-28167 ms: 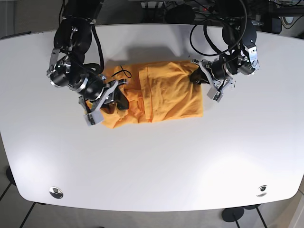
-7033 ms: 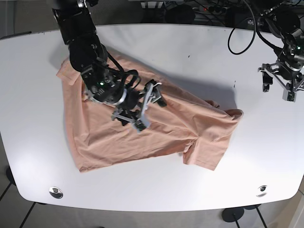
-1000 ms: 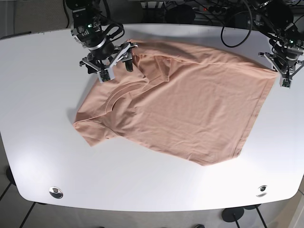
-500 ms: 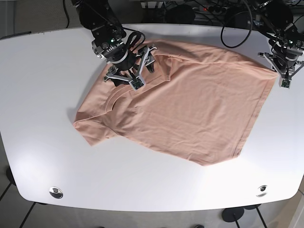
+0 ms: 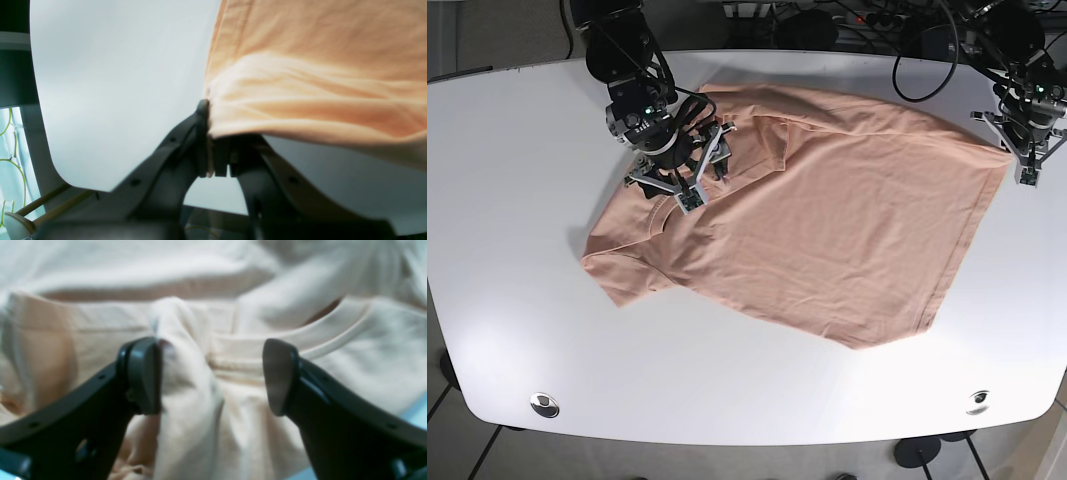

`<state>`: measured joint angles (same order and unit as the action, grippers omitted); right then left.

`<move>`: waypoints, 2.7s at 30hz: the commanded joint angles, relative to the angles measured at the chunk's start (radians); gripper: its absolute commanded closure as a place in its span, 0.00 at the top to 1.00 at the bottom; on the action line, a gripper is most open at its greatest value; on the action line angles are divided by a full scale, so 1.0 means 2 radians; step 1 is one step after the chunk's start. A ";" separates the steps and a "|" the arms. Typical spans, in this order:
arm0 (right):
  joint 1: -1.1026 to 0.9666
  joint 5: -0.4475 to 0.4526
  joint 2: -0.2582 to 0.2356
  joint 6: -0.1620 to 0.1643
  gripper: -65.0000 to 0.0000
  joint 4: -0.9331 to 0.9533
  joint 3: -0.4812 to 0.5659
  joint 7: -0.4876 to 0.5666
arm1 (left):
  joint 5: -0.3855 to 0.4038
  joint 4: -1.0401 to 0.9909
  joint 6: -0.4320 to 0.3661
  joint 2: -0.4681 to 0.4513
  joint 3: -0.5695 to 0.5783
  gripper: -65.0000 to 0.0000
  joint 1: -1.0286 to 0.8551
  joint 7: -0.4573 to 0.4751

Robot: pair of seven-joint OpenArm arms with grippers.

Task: Fold the T-shirt properly
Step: 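Move the right gripper to the peach shirt's collar and grasp it, then lift the collar with the right gripper and lay the shirt flatter, then grasp the shirt's hem corners with both grippers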

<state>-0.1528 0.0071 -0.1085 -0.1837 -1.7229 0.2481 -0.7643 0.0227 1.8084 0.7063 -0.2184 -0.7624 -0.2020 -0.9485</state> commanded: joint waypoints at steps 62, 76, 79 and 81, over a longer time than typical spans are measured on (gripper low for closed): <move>-0.123 0.291 0.056 -0.016 0.08 -0.037 -0.345 0.027 | -0.049 -0.024 -0.004 0.003 -0.043 0.01 -0.011 0.021; -0.015 0.225 0.000 0.013 0.88 0.001 -0.343 0.017 | -0.006 -0.022 -0.004 0.001 -0.038 0.53 0.032 0.019; 0.029 0.226 -0.021 0.012 0.88 0.058 -0.343 0.007 | 0.020 0.006 -0.004 0.001 -0.038 0.53 0.050 0.019; 0.057 0.225 -0.024 0.012 0.88 0.111 -0.342 0.007 | 0.044 0.024 -0.004 0.001 -0.037 0.53 0.061 0.019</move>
<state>-0.0479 0.4511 -0.1501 -0.1558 -1.4887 -0.4389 -0.7387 0.1001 1.8347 0.7040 -0.1955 -0.8345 -0.0898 -0.9291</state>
